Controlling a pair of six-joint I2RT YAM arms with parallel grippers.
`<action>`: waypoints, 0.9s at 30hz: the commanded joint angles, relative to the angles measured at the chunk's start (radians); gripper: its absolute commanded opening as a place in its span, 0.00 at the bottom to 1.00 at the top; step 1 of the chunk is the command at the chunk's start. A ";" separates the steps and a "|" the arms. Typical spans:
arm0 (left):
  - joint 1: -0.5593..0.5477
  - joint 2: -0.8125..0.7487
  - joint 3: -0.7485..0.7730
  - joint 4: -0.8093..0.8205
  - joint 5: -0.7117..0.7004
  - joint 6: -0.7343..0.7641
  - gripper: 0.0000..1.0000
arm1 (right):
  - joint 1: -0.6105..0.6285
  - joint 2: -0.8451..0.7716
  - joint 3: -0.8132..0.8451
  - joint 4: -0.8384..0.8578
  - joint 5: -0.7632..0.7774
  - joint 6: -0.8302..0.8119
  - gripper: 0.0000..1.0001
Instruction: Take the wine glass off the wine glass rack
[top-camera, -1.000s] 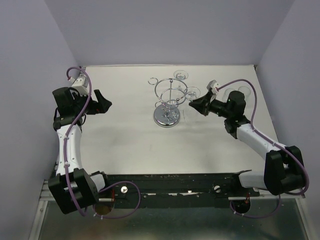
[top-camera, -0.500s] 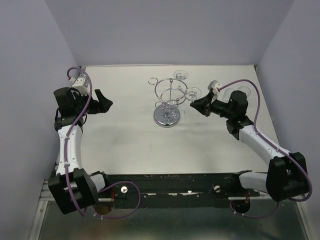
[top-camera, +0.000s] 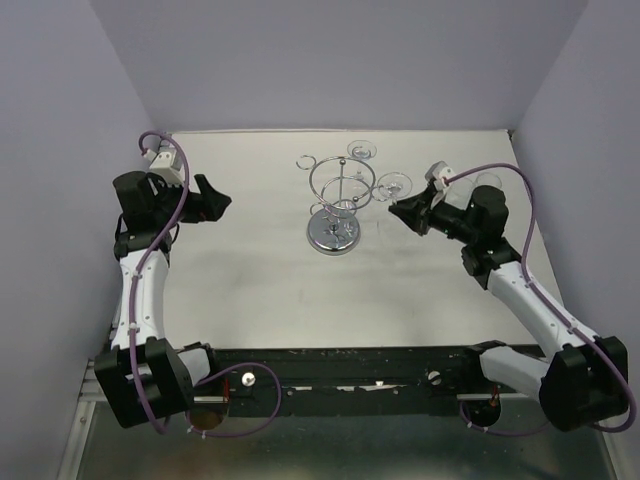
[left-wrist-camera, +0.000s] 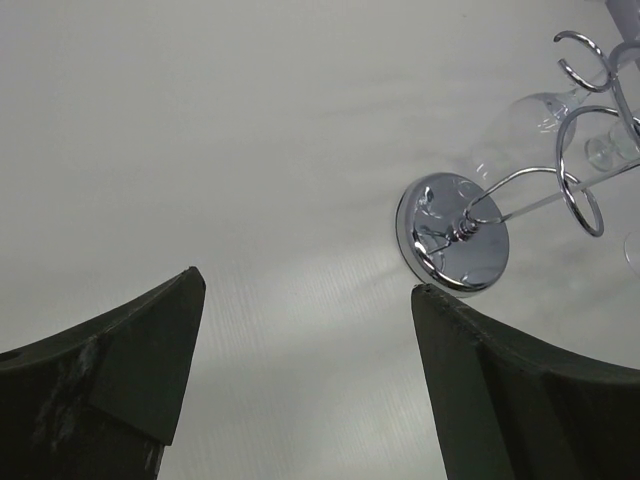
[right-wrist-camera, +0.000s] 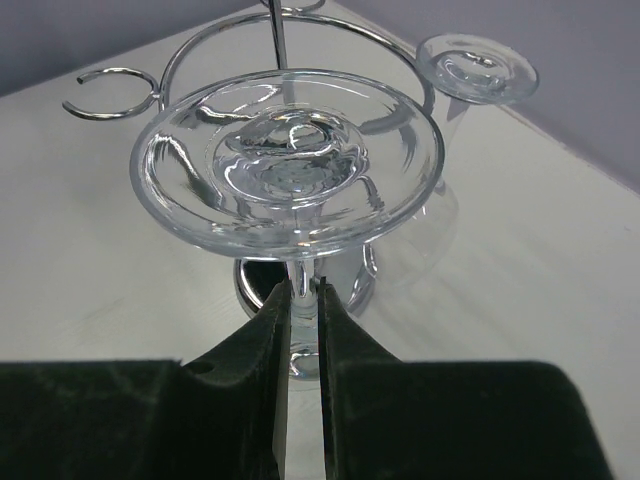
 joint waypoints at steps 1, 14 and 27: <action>-0.029 -0.018 0.011 0.101 0.003 -0.021 0.96 | 0.004 -0.092 -0.004 -0.022 0.068 0.002 0.01; -0.357 -0.164 0.121 0.095 0.042 0.509 0.93 | 0.003 -0.201 0.165 -0.550 -0.007 0.223 0.01; -0.927 -0.064 0.324 -0.388 -0.137 0.938 0.91 | -0.149 -0.053 0.127 -0.597 -0.260 0.504 0.01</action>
